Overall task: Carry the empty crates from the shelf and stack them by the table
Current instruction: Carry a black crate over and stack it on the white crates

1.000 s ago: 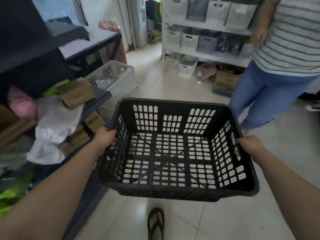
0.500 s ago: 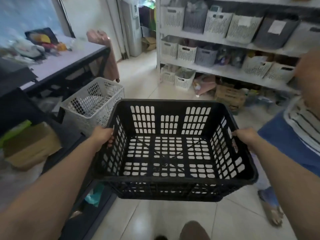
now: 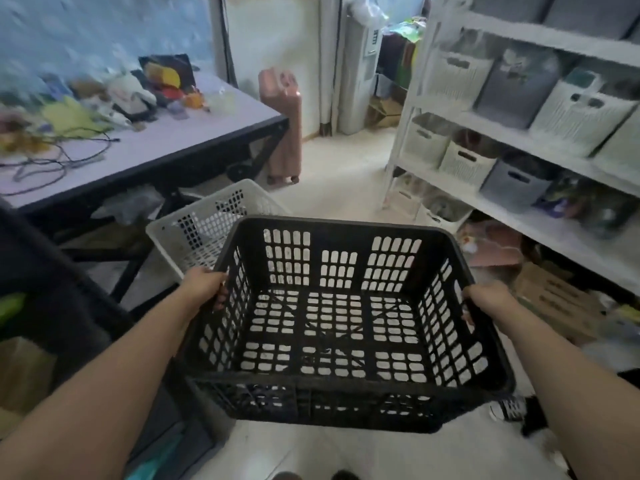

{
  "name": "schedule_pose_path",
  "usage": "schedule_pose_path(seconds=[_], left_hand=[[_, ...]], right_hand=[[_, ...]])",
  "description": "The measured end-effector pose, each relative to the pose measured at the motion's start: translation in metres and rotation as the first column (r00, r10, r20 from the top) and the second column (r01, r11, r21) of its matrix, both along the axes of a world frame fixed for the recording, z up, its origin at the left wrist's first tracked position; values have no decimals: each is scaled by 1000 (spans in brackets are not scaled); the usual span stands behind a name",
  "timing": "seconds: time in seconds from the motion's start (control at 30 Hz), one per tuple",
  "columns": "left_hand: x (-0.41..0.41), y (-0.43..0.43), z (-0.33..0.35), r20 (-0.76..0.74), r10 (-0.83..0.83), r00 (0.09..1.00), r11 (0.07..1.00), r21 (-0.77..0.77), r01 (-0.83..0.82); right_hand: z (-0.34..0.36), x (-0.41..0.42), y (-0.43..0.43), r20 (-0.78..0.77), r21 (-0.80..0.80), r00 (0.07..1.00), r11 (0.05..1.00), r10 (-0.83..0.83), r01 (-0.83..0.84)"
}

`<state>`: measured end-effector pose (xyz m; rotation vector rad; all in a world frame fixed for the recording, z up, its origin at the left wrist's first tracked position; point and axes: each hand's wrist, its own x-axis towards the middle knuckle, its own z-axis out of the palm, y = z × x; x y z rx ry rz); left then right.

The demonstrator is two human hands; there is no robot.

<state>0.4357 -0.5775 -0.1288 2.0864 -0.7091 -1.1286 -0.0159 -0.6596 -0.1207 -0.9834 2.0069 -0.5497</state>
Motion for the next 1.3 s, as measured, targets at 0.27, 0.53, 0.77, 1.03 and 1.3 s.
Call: schedule_pose_path(seconds=[0.27, 0.53, 0.77, 1.03, 1.3], left_hand=[[134, -94, 20, -3, 280, 960, 958, -65, -279], [271, -166, 5, -22, 479, 878, 876, -50, -479], [335, -232, -30, -7, 612, 791, 791, -17, -612], [373, -297, -82, -5, 706, 708, 698, 176, -695], [377, -301, -123, 52, 749, 661, 628, 264, -732]], right_hand=[[27, 166, -228, 72, -155, 971, 964, 228, -215], [11, 349, -385, 143, -150, 911, 918, 388, -367], [-19, 464, -496, 149, -97, 865, 878, 479, -469], [-77, 555, -589, 83, 59, 812, 810, 578, -583], [-114, 571, -618, 68, 242, 736, 705, 673, -667]])
